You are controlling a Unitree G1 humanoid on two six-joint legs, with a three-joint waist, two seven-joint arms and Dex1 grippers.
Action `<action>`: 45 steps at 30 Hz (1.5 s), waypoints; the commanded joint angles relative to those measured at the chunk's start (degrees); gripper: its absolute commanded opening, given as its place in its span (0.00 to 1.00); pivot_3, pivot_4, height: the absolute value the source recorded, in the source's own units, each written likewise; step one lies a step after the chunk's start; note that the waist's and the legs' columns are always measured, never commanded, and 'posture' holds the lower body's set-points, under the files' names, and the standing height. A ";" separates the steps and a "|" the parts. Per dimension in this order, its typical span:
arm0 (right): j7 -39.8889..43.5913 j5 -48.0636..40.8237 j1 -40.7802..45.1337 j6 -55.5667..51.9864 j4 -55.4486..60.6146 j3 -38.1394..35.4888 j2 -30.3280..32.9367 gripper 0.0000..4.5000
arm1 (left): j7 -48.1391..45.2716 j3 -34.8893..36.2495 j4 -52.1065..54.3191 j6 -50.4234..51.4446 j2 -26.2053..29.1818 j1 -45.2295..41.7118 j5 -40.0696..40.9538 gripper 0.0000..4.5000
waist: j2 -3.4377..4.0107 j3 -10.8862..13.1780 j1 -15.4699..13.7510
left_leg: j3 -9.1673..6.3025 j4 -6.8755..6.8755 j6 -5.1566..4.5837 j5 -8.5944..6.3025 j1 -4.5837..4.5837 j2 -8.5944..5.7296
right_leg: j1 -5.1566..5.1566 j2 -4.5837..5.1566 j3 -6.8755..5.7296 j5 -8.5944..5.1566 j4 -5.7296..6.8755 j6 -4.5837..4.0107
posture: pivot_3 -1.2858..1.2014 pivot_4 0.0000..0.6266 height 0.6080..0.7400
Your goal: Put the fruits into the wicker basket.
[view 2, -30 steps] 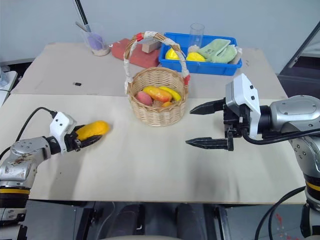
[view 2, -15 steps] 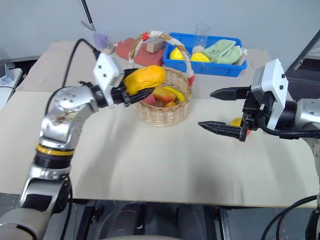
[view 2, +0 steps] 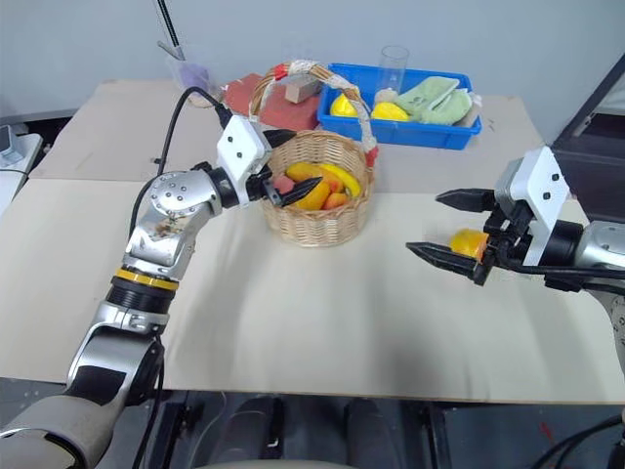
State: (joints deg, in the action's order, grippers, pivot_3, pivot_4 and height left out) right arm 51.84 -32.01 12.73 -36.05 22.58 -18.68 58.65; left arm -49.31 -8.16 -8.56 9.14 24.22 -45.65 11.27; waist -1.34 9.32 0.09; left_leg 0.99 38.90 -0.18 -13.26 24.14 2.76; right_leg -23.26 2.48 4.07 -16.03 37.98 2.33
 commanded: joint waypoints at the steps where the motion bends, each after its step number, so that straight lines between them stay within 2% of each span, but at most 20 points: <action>1: -3.59 10.13 -0.43 6.49 -6.43 4.00 0.63 1.00 | -8.83 0.81 10.89 5.69 4.33 3.02 7.33 0.99 | 0.00 0.00 0.23 | 0.00 -0.02 0.00 0.00 -0.01 0.01 | 0.00 0.00 0.00 0.00 -0.01 0.00 | 0.52 0.24 1.00; 8: -9.41 18.89 5.70 11.29 -21.06 9.83 -4.17 1.00 | -15.01 1.31 23.02 14.91 11.53 7.91 13.92 0.99 | 0.01 0.00 0.84 | 0.02 0.00 0.01 0.01 -0.02 0.01 | 0.00 0.01 0.01 -0.01 0.02 0.01 | 0.52 0.24 1.00; 12: -10.89 22.25 9.32 13.99 -28.94 11.76 -6.89 1.00 | -14.48 1.76 25.62 16.61 12.97 9.53 14.60 0.99 | 0.01 0.00 0.83 | 0.01 -0.03 0.01 0.01 -0.07 0.01 | 0.02 -0.02 0.02 -0.01 0.01 0.01 | 0.52 0.24 1.00; 21: -7.69 19.37 12.64 6.71 -33.38 12.31 -9.70 1.00 | -13.11 2.49 27.78 17.68 13.74 11.37 14.53 0.99 | 0.02 0.01 0.68 | 0.02 -0.03 0.01 0.00 -0.05 0.01 | 0.02 0.00 0.02 -0.01 0.00 0.01 | 0.52 0.24 1.00; 26: -7.43 20.13 12.12 4.18 -32.46 12.86 -9.01 0.67 | -12.68 2.66 28.44 17.33 14.42 12.56 14.48 1.00 | 0.02 0.01 0.68 | 0.01 -0.02 0.01 0.00 -0.05 0.01 | 0.02 0.00 0.02 -0.01 0.01 0.01 | 0.52 0.24 1.00; 34: -5.51 18.80 9.85 3.00 -25.30 11.82 -7.98 0.65 | -12.15 3.93 28.86 17.87 15.13 13.99 15.32 1.00 | 0.02 0.01 0.67 | 0.02 -0.03 0.01 0.00 -0.04 0.01 | 0.02 0.00 0.03 -0.01 0.00 0.01 | 0.52 0.24 1.00; 39: -1.35 8.32 11.51 -7.67 -4.39 11.50 -7.81 0.65 | -11.36 10.52 30.00 20.38 18.02 17.95 19.07 1.00 | 0.07 0.03 1.43 | 0.01 -0.07 0.00 0.00 -0.06 0.06 | -0.05 -0.03 0.08 -0.01 0.07 0.01 | 0.52 0.24 1.00; 42: -4.68 3.08 16.61 -13.06 3.07 13.43 -12.82 0.64 | -10.47 14.99 30.37 21.71 19.43 20.53 21.57 1.00 | 0.07 0.03 2.02 | -0.14 -0.09 0.01 0.00 -0.08 0.11 | -0.03 -0.09 0.02 -0.01 0.09 0.00 | 0.52 0.24 1.00; 45: -9.48 3.18 23.03 -13.61 4.29 17.66 -20.20 0.64 | -9.92 19.45 30.73 24.87 21.01 22.40 25.33 1.00 | 0.04 0.03 2.03 | -0.19 -0.06 0.01 0.00 -0.08 0.09 | 0.03 -0.07 -0.07 -0.01 0.07 0.00 | 0.52 0.24 1.00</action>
State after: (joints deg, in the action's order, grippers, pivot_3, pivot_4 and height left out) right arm 45.14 -28.42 33.73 -49.22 25.62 -2.28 40.17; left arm -59.65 7.82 20.46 32.84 44.12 -23.32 33.92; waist -1.29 9.36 2.12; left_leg 0.80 38.84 -0.16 -13.26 24.06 2.84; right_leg -23.23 2.43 3.99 -16.04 38.06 2.33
